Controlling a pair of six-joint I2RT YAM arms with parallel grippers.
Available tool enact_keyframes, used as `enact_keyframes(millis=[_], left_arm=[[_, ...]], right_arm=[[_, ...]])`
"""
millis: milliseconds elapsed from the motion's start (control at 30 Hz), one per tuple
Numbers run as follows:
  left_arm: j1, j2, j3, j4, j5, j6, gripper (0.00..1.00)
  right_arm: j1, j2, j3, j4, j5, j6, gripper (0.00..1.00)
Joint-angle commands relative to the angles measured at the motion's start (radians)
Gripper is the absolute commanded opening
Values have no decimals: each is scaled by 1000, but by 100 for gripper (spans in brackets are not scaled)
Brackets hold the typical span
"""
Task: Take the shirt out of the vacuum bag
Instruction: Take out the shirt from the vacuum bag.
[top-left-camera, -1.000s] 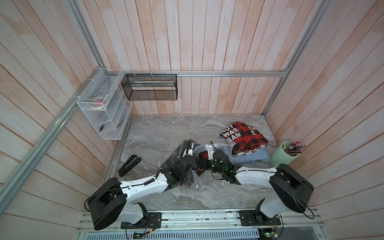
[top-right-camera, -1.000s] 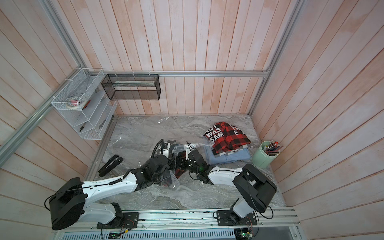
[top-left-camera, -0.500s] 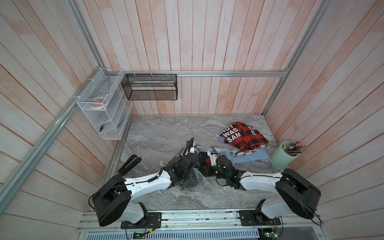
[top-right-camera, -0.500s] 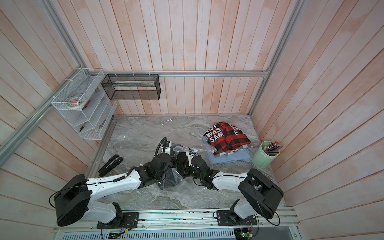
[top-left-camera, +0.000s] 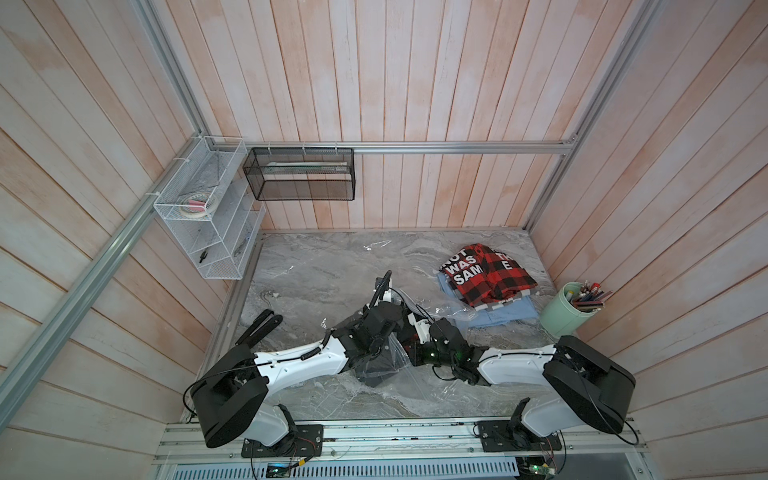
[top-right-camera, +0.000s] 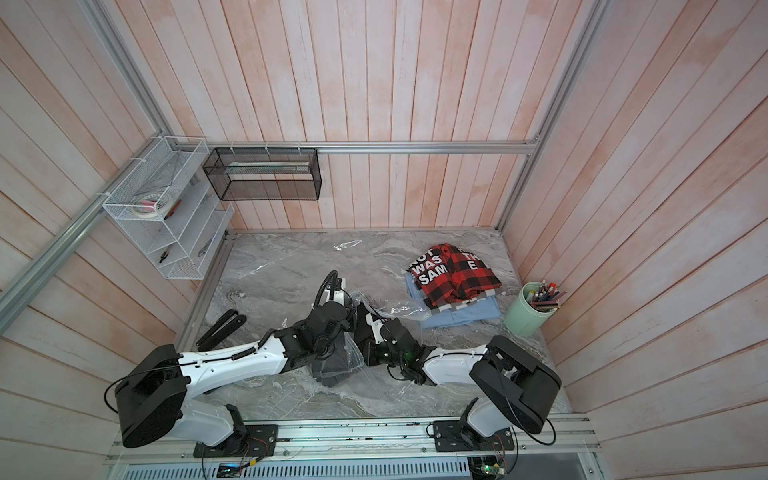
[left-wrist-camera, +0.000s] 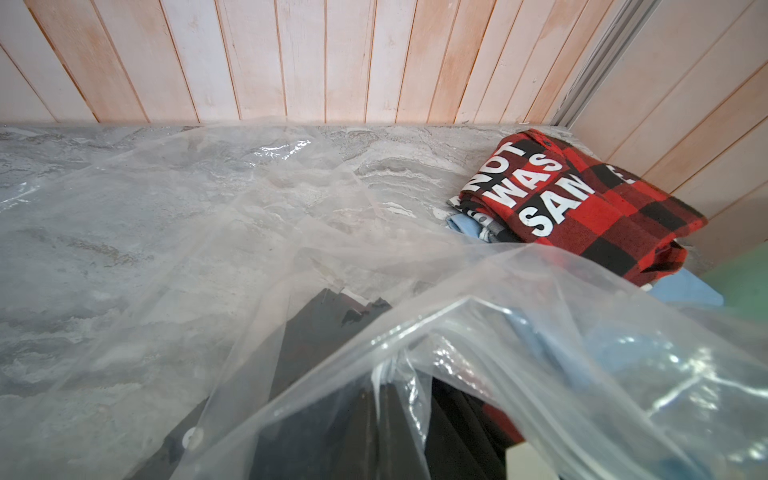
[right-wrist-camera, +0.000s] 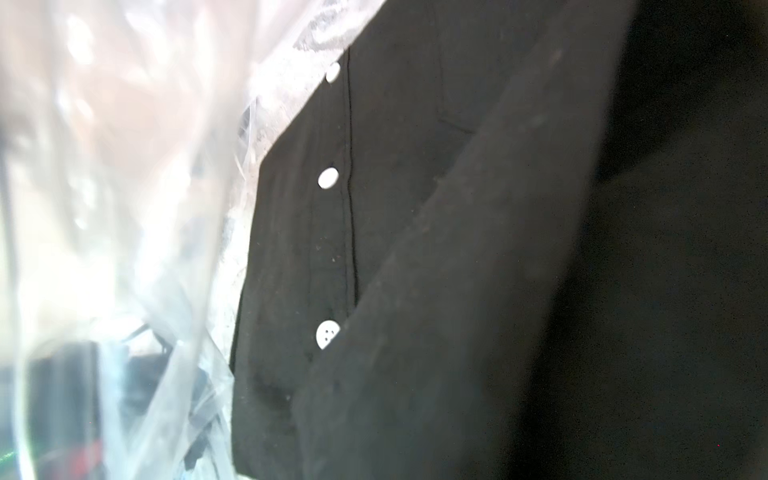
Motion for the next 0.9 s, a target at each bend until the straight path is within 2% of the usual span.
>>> enact_keyframes(millis=[0, 233, 500, 867], left_arm=[[28, 18, 44, 42, -23, 2, 0], [59, 58, 76, 33, -1, -21, 0], [72, 81, 105, 34, 17, -32, 0], [80, 79, 111, 27, 25, -45, 0]], right_arm=[[17, -54, -19, -50, -46, -38, 0], [19, -131, 6, -94, -96, -101, 0], [37, -25, 7, -91, -236, -123, 0], [61, -40, -35, -77, -262, -152, 0]])
